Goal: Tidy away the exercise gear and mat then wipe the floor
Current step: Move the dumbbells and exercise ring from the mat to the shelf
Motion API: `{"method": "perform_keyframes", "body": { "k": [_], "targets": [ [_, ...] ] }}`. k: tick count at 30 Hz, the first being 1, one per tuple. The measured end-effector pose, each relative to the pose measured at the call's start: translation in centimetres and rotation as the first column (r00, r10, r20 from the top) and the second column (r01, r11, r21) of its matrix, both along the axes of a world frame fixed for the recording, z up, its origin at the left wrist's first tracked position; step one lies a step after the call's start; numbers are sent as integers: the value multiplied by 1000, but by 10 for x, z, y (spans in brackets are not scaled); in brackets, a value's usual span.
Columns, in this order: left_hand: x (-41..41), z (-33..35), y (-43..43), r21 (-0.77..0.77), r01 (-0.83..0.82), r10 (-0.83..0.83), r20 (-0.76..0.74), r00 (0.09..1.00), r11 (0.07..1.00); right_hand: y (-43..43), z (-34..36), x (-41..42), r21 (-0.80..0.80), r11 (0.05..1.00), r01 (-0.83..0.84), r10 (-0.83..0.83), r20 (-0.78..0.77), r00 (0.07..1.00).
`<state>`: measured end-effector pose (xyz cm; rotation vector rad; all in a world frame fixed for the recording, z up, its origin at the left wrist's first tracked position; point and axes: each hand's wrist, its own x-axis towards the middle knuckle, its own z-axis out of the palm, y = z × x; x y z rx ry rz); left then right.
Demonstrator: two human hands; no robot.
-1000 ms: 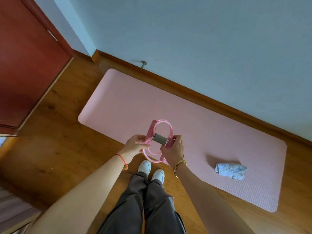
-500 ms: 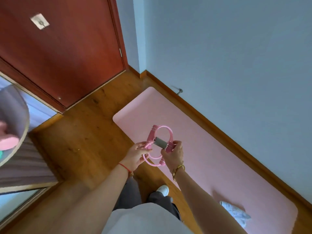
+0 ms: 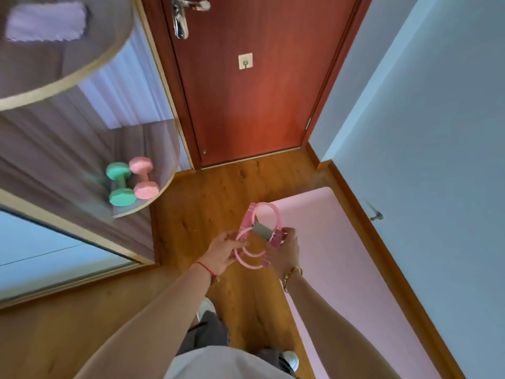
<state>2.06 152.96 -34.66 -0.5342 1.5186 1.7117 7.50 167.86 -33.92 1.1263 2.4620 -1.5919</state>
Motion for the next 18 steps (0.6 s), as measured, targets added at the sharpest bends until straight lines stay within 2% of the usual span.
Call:
{"method": "perform_keyframes", "body": {
  "k": [3, 9, 18],
  "targets": [
    [-31, 2, -52, -8, -66, 66, -13, 998, 998, -44, 4, -42, -6, 998, -64, 64, -16, 998],
    [-83, -7, -137, 42, -186, 187, -35, 982, 982, -109, 3, -120, -33, 968, -248, 249, 51, 967],
    [-150, -18, -197, 96, -425, 430, -39, 902, 900, -177, -17, -240, -60, 874, -482, 485, 57, 872]
  ]
}}
